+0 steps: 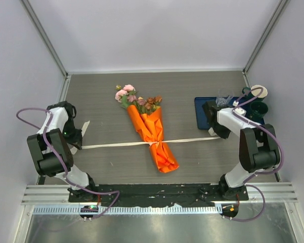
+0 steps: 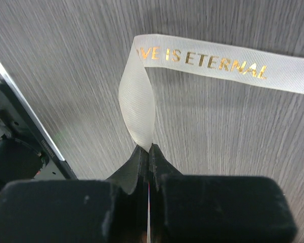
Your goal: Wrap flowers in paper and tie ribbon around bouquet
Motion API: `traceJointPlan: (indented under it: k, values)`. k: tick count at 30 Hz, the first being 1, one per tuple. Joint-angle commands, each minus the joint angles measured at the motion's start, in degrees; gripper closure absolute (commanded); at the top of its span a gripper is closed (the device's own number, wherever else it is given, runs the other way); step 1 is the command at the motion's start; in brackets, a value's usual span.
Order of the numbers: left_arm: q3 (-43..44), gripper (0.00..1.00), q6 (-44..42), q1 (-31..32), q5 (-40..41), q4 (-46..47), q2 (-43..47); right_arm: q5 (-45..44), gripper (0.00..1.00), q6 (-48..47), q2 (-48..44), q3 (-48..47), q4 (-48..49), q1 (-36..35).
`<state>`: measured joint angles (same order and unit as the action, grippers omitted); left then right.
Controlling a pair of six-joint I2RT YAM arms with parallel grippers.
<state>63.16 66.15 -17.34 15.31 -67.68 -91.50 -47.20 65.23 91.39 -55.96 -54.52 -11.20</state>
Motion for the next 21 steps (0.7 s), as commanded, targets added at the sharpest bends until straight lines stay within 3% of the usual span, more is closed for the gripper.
traceJointPlan:
  k: [1, 6, 9, 12, 14, 15, 17, 18, 19, 21]
  values:
    - [1.6, 1.0, 0.1, -4.2, 19.4, 5.7, 0.0, -5.9, 1.0, -8.2, 0.9, 0.8, 2.8, 3.1]
    - [2.5, 1.0, -3.3, -2.9, 16.8, 8.2, 1.1, -4.0, 1.0, -11.5, -0.5, 1.1, 5.5, 2.9]
    - [4.1, 1.0, -10.1, 1.5, 12.7, 11.9, 0.5, 0.9, 1.0, -15.9, -3.7, 0.3, 8.3, 0.7]
    - [2.2, 1.0, -15.4, 2.1, 4.7, 15.7, 3.0, 4.7, 1.0, -20.5, -6.4, -1.4, 8.6, -0.2]
    - [0.5, 0.83, -19.0, 2.1, 1.0, 19.5, 6.8, 9.4, 1.0, -23.7, -8.9, -0.9, 10.2, -0.8]
    - [-1.0, 0.65, -20.2, 2.0, -0.4, 20.9, 8.1, 11.2, 1.0, -26.6, -11.9, -0.5, 11.7, -0.9]
    - [-1.5, 0.46, -22.3, 2.2, -2.6, 20.2, 11.4, 18.0, 1.0, -28.9, -14.7, 0.9, 12.9, -0.9]
    - [-1.6, 0.22, -22.9, 2.6, -3.3, 18.5, 12.4, 20.0, 1.0, -30.1, -16.8, 1.2, 13.5, -0.9]
    - [-1.5, 0.12, -23.1, 2.8, -3.4, 17.1, 13.3, 24.7, 1.0, -30.7, -17.7, 1.7, 13.7, -0.9]
    - [-1.5, 0.04, -22.3, 4.5, -3.5, 13.0, 16.0, 28.0, 1.0, -30.7, -19.5, 1.9, 13.9, -1.1]
